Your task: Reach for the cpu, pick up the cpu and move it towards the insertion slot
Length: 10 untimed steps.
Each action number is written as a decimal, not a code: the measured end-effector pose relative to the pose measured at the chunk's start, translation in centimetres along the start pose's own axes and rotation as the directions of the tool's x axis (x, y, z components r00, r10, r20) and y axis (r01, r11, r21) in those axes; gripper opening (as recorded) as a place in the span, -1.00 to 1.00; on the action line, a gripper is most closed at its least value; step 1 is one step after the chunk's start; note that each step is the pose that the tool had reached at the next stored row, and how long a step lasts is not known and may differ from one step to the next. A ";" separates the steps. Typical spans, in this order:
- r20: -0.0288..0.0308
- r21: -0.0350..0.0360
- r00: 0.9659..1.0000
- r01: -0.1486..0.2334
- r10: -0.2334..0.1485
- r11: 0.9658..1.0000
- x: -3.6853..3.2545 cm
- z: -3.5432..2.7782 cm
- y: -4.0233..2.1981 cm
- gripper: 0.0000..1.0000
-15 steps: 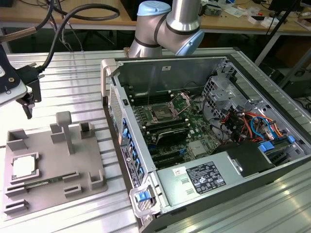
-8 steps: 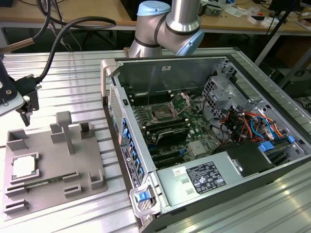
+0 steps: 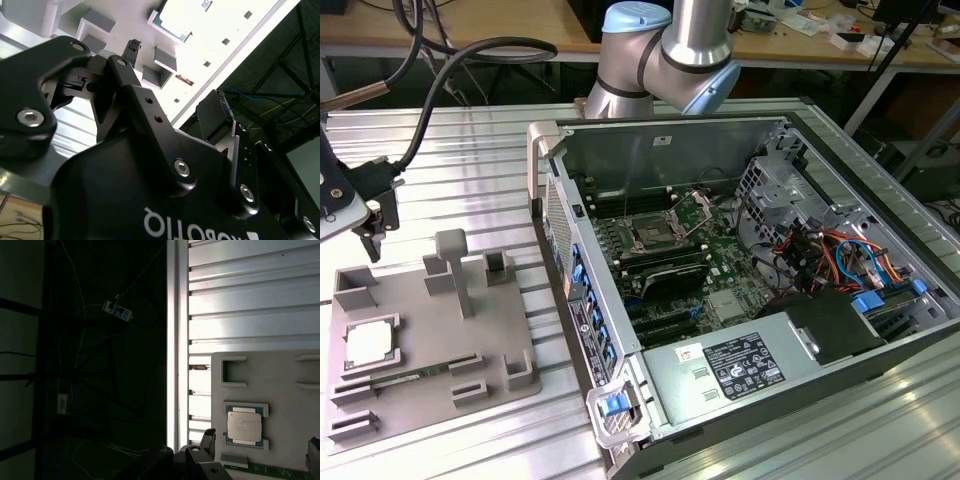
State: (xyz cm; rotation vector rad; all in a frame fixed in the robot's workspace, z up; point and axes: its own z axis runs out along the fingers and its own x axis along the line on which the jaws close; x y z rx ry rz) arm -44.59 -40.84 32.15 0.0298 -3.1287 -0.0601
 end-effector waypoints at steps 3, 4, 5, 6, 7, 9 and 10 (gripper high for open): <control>0.000 0.000 1.000 0.000 0.000 1.000 0.00 0.05 0.00 0.47; 0.000 0.000 1.000 0.000 0.000 1.000 0.00 0.05 0.00 0.47; 0.000 0.000 1.000 0.000 0.000 1.000 0.00 0.06 0.00 0.47; 0.000 0.000 1.000 0.000 0.000 1.000 0.00 0.07 -0.02 0.47; 0.000 0.000 1.000 0.000 0.000 1.000 0.00 0.08 -0.03 0.47; 0.000 0.000 1.000 0.000 0.000 1.000 0.00 0.07 -0.03 0.47; 0.000 0.000 1.000 0.000 0.000 1.000 0.00 0.07 -0.03 0.47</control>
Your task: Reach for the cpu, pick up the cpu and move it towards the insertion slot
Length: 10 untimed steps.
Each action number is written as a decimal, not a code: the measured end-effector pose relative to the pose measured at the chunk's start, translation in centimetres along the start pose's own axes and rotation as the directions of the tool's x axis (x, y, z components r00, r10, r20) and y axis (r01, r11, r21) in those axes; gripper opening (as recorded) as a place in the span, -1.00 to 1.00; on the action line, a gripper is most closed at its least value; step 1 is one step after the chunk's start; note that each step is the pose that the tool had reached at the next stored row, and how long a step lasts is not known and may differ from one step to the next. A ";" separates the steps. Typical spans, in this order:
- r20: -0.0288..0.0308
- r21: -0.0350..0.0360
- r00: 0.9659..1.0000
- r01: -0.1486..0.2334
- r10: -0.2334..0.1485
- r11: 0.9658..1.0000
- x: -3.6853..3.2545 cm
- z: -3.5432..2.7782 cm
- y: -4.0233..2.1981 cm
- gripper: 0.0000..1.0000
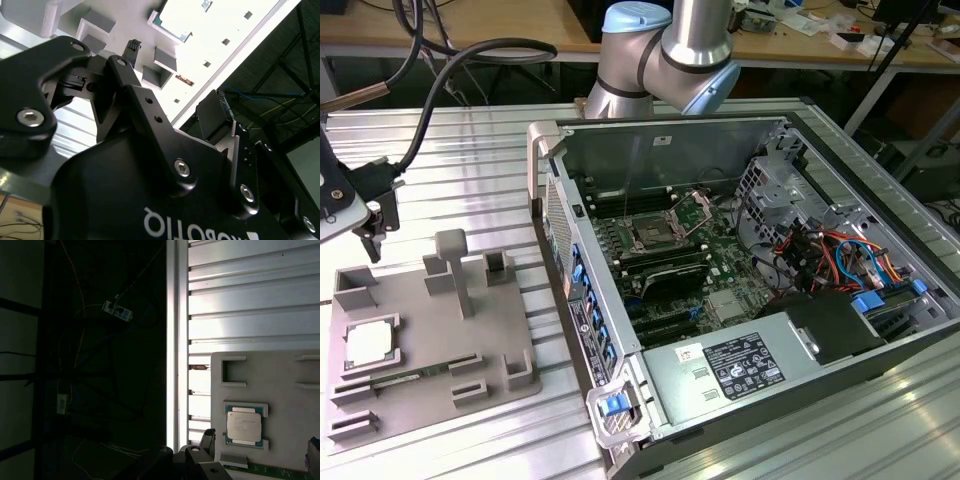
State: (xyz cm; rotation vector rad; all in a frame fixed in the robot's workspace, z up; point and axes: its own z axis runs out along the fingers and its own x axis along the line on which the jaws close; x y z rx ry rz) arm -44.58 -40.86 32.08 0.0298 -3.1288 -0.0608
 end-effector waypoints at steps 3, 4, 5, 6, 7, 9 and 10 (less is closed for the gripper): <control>0.000 0.000 1.000 0.000 0.000 1.000 0.00 0.00 0.00 0.47; 0.000 0.000 1.000 0.000 0.000 1.000 0.00 0.03 0.00 0.47; 0.000 0.000 1.000 0.000 0.000 1.000 0.00 0.07 0.00 0.47; 0.000 0.000 1.000 0.000 0.000 1.000 0.00 0.11 0.00 0.47; 0.000 0.000 1.000 0.000 0.000 1.000 0.00 0.14 -0.01 0.47; 0.000 0.000 1.000 0.000 0.000 1.000 0.00 0.16 -0.01 0.47; 0.000 0.000 1.000 0.000 0.000 1.000 0.00 0.21 -0.01 0.47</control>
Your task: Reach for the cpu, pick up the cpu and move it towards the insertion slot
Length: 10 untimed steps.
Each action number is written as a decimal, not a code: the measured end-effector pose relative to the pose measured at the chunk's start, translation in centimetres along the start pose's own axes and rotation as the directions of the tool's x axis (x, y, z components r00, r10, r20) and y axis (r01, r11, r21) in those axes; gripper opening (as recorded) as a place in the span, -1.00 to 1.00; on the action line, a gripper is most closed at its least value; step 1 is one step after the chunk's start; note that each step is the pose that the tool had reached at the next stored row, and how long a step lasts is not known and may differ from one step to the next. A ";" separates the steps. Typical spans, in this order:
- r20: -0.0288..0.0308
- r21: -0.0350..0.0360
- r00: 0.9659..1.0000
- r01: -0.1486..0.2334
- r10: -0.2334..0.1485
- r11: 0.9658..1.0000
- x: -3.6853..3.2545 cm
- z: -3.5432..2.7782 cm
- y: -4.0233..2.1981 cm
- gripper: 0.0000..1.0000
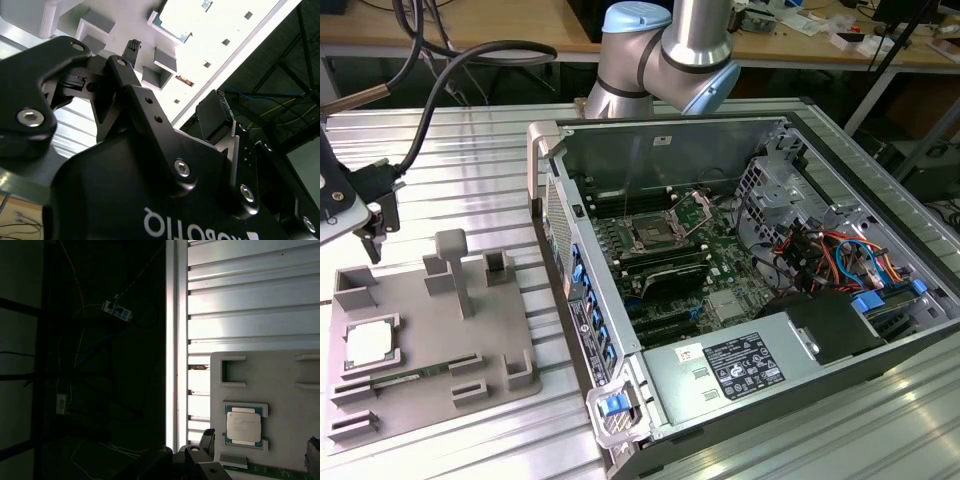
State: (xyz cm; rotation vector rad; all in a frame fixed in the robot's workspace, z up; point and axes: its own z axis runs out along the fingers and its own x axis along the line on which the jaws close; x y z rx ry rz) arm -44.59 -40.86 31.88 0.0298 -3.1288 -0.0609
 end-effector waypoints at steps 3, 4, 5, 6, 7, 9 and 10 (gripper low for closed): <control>0.000 0.000 1.000 0.000 0.000 1.000 0.00 0.19 -0.01 0.47; 0.000 0.000 1.000 0.000 0.000 1.000 0.00 0.33 -0.01 0.47; 0.000 0.000 1.000 0.000 0.000 1.000 -0.01 0.42 -0.02 0.47; 0.000 0.000 1.000 0.000 0.000 1.000 -0.01 0.50 -0.02 0.47; 0.000 0.000 1.000 0.000 0.000 1.000 -0.01 0.63 -0.03 0.47; 0.000 0.000 1.000 0.000 0.000 1.000 -0.01 0.79 -0.03 0.47; 0.000 0.000 1.000 0.000 0.000 1.000 -0.01 0.88 -0.04 0.47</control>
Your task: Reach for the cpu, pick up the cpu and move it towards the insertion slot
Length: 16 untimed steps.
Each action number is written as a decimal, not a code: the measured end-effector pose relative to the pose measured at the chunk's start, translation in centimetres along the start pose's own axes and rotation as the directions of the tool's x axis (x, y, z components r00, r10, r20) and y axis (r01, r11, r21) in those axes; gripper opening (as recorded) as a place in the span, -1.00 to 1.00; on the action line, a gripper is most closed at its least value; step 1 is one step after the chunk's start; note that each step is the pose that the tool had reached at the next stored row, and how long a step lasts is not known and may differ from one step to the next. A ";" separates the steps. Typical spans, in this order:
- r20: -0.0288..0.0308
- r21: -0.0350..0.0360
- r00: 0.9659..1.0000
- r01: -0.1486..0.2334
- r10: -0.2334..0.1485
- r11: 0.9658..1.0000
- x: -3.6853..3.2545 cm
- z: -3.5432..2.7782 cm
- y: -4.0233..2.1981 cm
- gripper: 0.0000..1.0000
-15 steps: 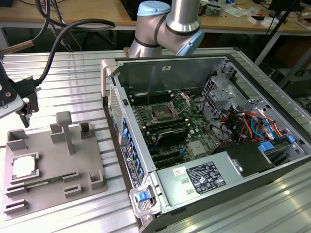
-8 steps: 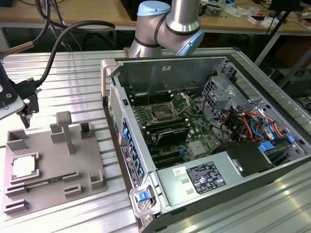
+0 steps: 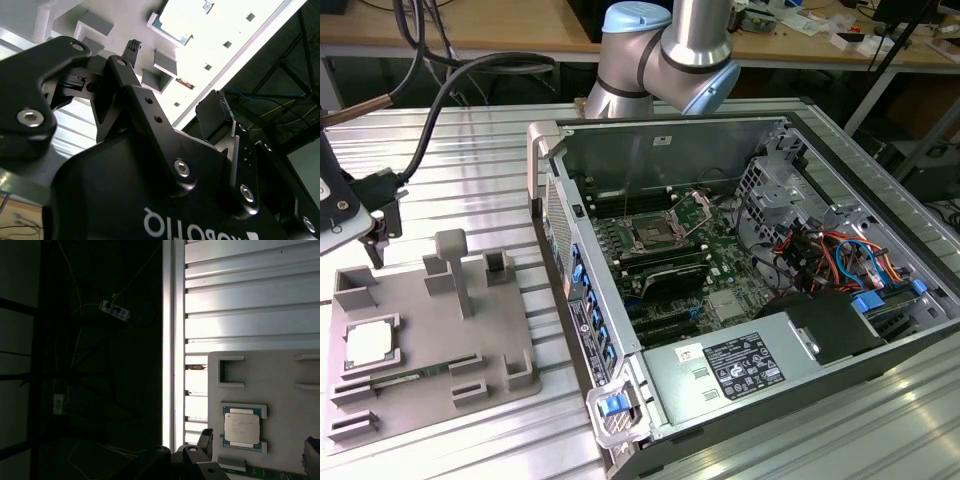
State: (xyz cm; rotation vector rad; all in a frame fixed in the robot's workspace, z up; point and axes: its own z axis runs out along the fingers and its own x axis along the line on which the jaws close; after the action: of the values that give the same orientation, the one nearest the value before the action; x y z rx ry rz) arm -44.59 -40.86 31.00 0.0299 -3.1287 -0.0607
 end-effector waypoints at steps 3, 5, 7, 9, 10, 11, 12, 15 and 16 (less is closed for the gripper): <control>0.000 0.000 1.000 0.000 0.000 1.000 -0.02 1.08 -0.04 0.47; 0.000 0.000 1.000 0.000 0.000 1.000 -0.02 1.27 -0.05 0.47; 0.000 0.000 1.000 0.000 0.000 1.000 -0.02 1.47 -0.06 0.47; 0.000 0.000 1.000 0.000 0.000 1.000 -0.02 1.87 -0.07 0.47; 0.000 0.000 1.000 0.000 0.000 1.000 -0.03 1.99 -0.08 0.47; 0.000 0.000 1.000 0.000 0.000 1.000 -0.03 2.09 -0.08 0.47; 0.000 0.000 1.000 0.000 0.000 1.000 -0.03 2.32 -0.09 0.47; 0.000 0.000 1.000 0.000 0.000 1.000 -0.03 2.77 -0.11 0.47; 0.000 0.000 1.000 0.000 0.000 1.000 -0.04 2.92 -0.12 0.47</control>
State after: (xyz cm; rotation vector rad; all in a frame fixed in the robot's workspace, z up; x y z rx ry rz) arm -44.59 -40.87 28.07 0.0299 -3.1287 -0.0608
